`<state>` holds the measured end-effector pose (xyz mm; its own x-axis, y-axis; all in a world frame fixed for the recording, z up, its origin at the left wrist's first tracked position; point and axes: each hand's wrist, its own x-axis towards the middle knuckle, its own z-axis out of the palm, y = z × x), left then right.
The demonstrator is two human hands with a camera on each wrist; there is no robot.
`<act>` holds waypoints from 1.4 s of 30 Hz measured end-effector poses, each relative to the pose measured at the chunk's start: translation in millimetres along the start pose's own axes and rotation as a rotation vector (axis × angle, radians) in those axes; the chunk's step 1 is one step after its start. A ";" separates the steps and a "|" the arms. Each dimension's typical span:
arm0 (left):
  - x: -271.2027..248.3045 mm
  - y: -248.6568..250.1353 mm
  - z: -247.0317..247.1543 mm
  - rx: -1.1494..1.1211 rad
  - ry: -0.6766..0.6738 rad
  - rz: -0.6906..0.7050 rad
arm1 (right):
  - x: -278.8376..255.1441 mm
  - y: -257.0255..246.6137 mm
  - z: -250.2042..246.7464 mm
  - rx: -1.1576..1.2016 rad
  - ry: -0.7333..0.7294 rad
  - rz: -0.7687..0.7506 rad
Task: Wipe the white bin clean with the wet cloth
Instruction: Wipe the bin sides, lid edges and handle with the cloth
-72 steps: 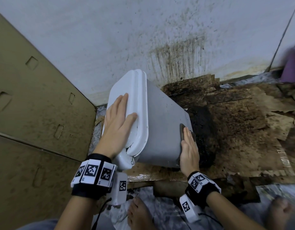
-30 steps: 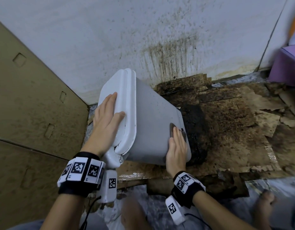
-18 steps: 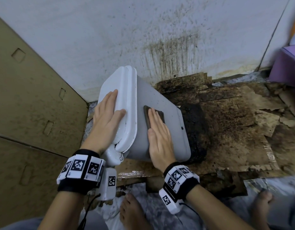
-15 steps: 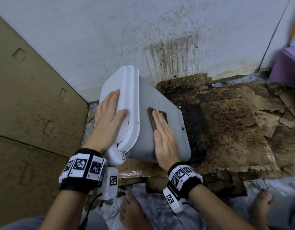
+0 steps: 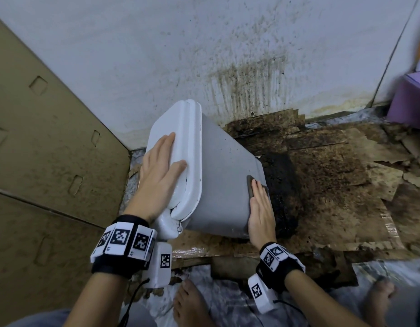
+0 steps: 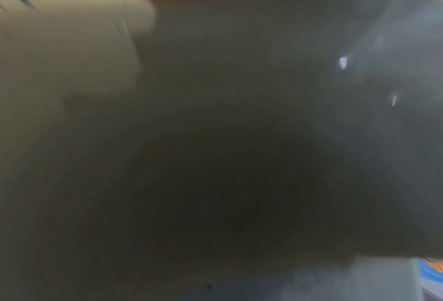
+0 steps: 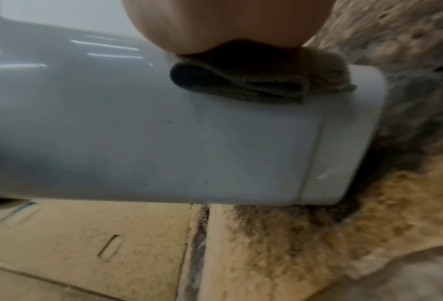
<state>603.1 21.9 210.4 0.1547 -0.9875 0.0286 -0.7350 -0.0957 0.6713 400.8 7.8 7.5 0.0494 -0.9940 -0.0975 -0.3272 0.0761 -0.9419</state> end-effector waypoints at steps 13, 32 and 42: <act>3.4 4.5 2.4 0.054 0.001 0.012 | -23.5 -111.1 22.6 0.010 -0.009 -0.125; 3.1 6.7 4.5 0.053 0.001 0.016 | -12.0 -72.7 1.4 -0.022 -0.035 -0.403; 1.9 5.3 -2.7 0.038 -0.026 -0.001 | 22.1 -119.9 1.8 -0.055 -0.337 -0.237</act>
<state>601.2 19.9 216.0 0.1388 -0.9903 0.0083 -0.7593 -0.1011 0.6428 442.9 -23.2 117.7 0.4329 -0.9013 0.0118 -0.3188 -0.1654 -0.9333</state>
